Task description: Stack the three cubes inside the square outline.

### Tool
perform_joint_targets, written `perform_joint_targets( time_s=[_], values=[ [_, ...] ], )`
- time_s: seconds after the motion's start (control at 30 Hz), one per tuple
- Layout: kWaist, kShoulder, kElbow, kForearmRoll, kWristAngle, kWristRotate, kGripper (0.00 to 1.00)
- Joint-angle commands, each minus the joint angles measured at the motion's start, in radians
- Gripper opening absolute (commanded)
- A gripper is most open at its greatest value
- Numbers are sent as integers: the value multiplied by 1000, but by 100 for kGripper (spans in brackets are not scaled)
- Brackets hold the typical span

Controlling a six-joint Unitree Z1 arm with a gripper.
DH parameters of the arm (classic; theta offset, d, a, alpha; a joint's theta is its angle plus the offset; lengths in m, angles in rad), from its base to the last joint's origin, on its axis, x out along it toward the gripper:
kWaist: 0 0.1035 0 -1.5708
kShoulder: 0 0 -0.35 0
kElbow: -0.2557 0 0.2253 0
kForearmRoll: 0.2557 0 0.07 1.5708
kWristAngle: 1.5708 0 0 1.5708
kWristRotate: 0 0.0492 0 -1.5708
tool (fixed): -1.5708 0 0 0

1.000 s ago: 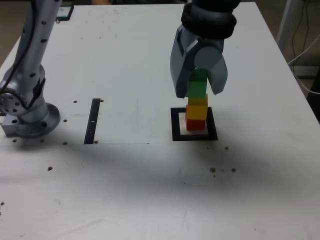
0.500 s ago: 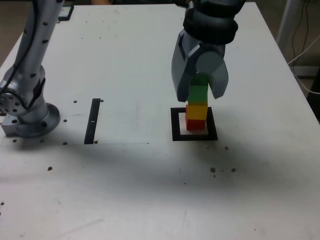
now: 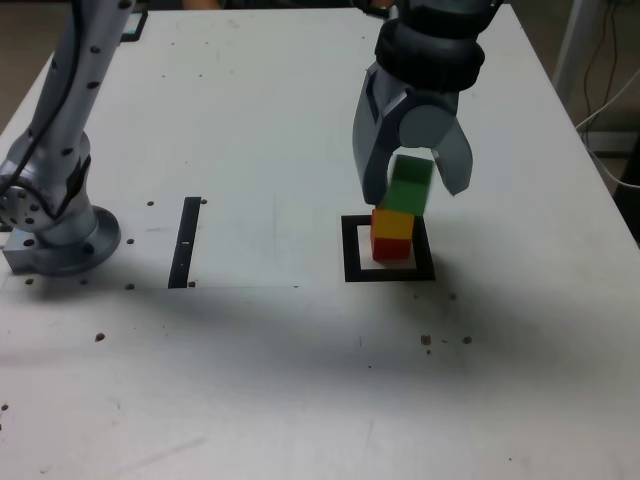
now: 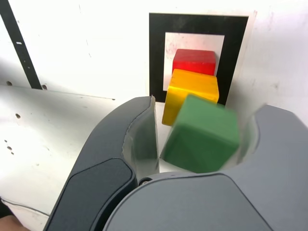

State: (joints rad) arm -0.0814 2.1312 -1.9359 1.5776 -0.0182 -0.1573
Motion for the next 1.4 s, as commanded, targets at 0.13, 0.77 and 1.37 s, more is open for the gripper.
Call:
perform_joint_targets(
  time_s=[0.13,0.77,1.37],
  values=[
    [11,-7,8,16,8,-5,99],
    [18,-89,62,22,16,74,99],
    [172,-496,407,-7,84,349,99]
  ],
)
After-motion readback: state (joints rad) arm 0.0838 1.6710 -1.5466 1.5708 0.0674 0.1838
